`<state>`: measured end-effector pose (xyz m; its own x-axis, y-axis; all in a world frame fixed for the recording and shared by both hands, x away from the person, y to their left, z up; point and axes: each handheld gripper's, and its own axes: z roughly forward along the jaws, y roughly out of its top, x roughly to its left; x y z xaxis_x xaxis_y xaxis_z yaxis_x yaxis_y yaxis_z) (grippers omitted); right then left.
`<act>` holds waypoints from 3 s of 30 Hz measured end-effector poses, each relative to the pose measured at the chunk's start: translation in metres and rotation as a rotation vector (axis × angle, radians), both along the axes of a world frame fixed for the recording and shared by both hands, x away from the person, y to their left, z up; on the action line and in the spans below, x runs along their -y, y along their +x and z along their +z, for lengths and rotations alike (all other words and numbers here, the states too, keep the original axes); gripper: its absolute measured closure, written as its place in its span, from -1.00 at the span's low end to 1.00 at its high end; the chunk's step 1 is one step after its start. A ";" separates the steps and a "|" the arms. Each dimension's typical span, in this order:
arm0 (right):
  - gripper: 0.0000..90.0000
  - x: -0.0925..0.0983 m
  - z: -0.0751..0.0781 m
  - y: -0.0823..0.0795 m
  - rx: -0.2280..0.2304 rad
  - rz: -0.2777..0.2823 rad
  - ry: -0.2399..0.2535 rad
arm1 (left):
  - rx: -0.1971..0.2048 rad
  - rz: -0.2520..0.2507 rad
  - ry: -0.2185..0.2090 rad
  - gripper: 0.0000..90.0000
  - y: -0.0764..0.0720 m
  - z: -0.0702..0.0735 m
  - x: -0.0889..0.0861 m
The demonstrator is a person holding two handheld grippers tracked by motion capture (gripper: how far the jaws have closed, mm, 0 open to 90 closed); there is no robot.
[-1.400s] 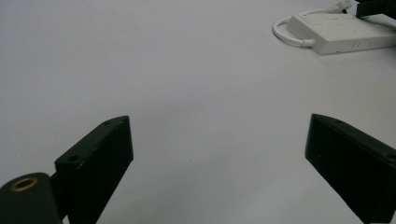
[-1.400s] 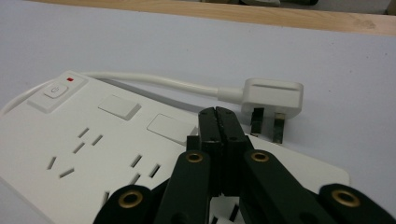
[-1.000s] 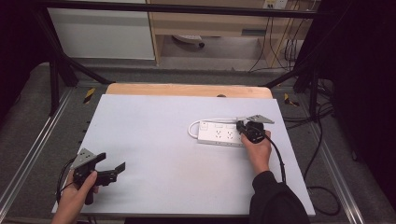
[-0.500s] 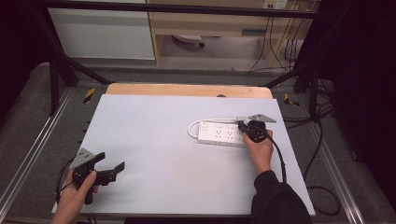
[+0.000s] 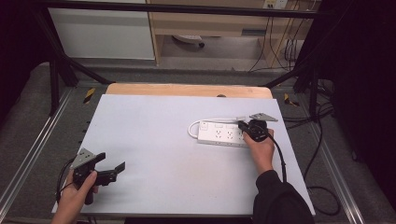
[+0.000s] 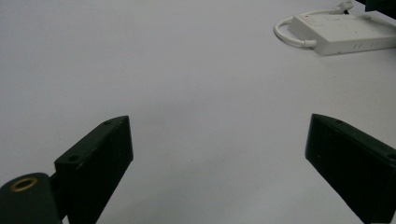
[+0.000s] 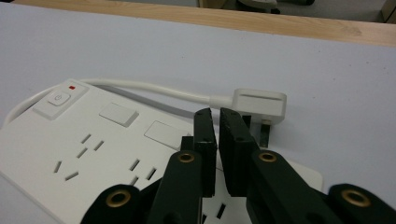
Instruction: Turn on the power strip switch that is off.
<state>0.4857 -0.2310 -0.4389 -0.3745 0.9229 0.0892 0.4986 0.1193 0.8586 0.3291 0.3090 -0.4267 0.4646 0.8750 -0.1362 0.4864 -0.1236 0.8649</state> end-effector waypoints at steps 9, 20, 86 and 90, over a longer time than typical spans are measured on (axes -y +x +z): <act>0.71 -0.001 0.005 0.000 -0.007 0.007 0.006 | -0.003 0.003 0.003 -0.83 0.000 0.000 0.000; 0.15 0.001 0.009 0.001 -0.045 -0.007 0.027 | -0.003 0.001 0.003 -0.83 0.000 0.000 0.000; -0.86 0.025 0.078 -0.045 0.085 -0.004 0.066 | -0.017 0.004 0.013 -0.83 0.000 -0.003 0.001; -0.87 0.029 0.083 -0.052 0.109 -0.004 0.076 | -0.017 0.005 0.013 -0.83 0.000 -0.003 0.001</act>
